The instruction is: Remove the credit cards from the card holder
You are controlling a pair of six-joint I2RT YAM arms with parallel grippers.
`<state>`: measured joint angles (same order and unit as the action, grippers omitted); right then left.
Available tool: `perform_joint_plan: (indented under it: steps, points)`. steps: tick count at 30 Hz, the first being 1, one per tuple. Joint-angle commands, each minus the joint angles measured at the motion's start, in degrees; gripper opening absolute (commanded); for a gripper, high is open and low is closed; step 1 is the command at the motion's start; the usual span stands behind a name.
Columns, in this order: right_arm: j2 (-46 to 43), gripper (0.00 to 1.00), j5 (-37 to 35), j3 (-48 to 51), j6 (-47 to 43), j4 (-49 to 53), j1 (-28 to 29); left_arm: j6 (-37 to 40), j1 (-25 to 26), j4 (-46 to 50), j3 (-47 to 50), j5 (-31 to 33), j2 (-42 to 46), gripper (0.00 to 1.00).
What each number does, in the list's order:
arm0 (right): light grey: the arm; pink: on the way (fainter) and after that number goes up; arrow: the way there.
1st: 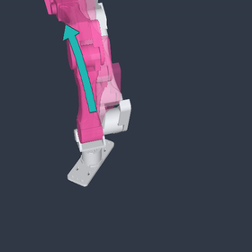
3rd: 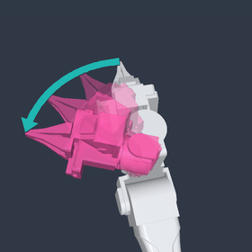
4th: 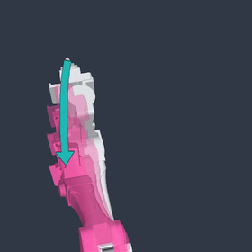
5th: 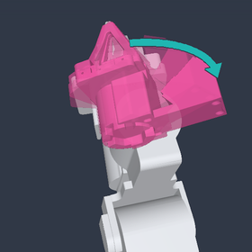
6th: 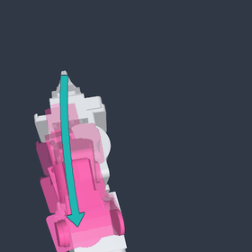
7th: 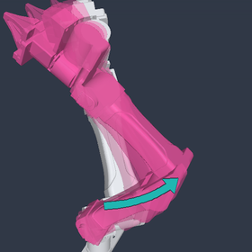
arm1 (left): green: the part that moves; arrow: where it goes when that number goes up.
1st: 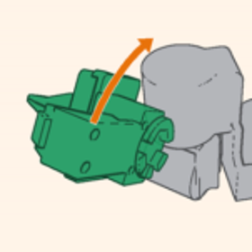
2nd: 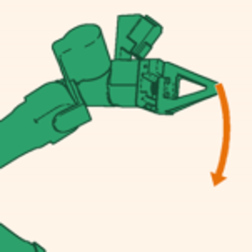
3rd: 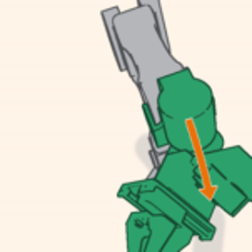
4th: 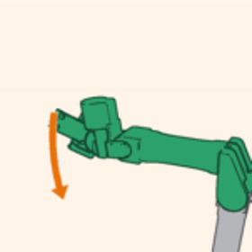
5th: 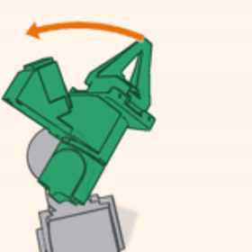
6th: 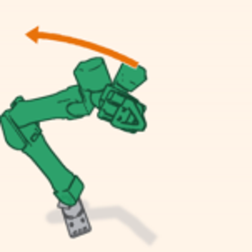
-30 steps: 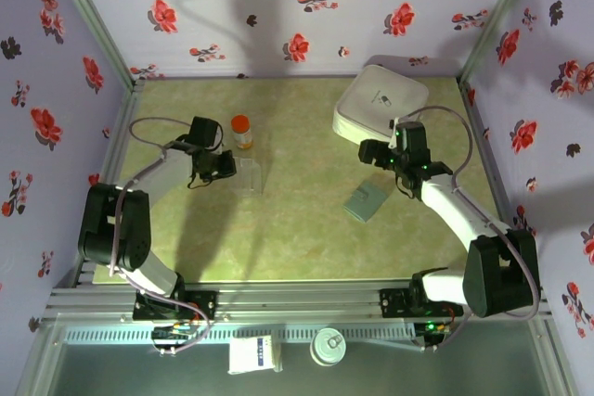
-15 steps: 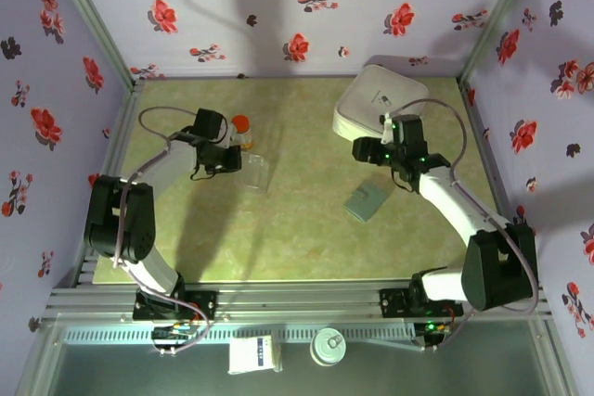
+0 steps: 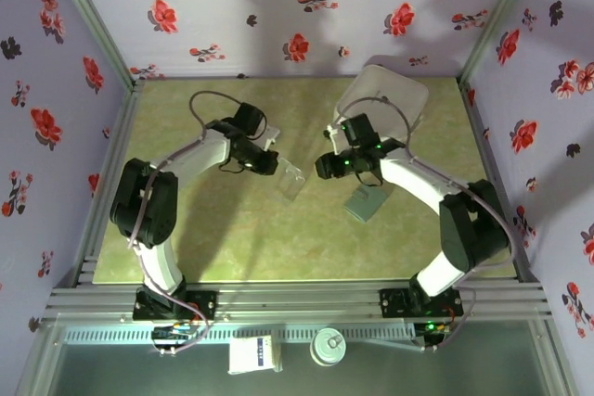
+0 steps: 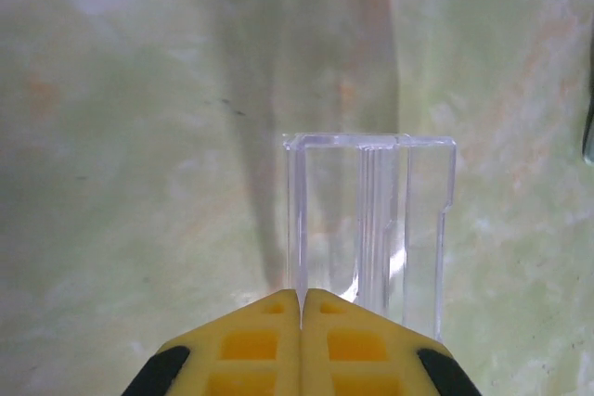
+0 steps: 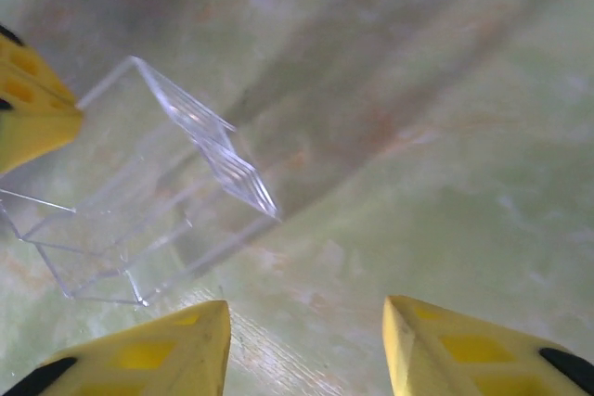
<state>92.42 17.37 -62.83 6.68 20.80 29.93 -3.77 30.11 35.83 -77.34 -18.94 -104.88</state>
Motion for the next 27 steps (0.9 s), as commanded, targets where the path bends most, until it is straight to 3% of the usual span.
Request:
perform_joint_plan:
  steps: [1,7,19,27]
  points:
    - [2.94,0.42,-0.99,-2.19,-2.11,2.15,2.31,4.26,1.17,3.25,-2.42,-2.37,-2.13,0.00]
    - [6.38,0.39,-1.94,-3.42,-2.36,1.77,4.68,5.12,1.88,3.27,-2.81,-3.07,-3.12,0.00]
    - [11.23,0.34,-1.35,-9.34,-6.96,6.43,5.57,4.66,1.71,1.75,-1.30,-2.86,0.17,0.15]
    - [14.25,0.33,-0.17,-12.61,-8.54,8.69,5.75,3.08,0.59,0.83,1.01,-1.38,3.80,0.19]
